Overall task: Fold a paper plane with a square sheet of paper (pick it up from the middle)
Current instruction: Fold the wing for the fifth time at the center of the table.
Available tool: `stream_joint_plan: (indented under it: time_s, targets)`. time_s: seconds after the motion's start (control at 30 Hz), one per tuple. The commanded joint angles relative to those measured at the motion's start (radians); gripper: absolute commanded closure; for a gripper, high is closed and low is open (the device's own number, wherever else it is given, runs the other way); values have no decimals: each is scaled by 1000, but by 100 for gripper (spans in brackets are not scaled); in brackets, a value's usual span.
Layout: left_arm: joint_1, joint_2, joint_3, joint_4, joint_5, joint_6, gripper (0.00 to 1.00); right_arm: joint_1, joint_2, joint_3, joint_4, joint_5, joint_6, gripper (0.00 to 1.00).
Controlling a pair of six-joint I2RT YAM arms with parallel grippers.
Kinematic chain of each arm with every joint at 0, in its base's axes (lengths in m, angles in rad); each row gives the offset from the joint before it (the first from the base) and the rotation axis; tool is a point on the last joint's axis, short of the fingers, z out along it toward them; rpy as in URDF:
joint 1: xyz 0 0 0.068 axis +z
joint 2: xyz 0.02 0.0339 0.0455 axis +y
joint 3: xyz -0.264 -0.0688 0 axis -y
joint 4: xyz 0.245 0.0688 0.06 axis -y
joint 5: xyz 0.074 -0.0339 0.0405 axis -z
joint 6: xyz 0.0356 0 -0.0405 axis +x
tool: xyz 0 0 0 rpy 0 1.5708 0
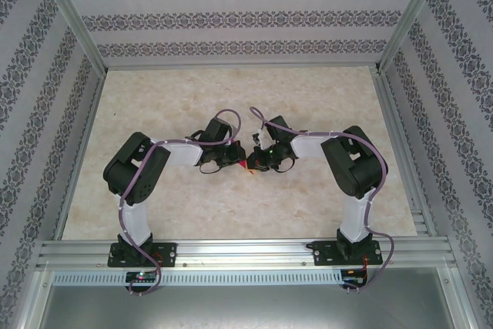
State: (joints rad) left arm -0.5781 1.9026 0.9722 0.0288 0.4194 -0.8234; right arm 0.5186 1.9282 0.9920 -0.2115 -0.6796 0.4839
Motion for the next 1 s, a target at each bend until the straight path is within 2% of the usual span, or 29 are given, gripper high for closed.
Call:
stream_joint_plan:
  time_s: [0.0,0.13,0.3,0.6,0.77,0.97]
  targets:
    - [-8,20,-27,36,-59,46,93,-19,73,-58,-165,196,-2,100]
    - [34,32,-80,100,-82,102,92,-19,88,-69,-189,229,-14,100]
    - [112,47,-103,169,-34,154,91,-21,100,-78,-217,266,-27,100]
    - [243,83,-29,93,-28,224,90,-22,104,-83,-231,279,-30,100]
    - [302,99,-25,90,-41,233,90,-22,97,-87,-231,276,-28,100]
    - [391,102,1,94,6,211,90,-22,100,-84,-213,252,-22,100]
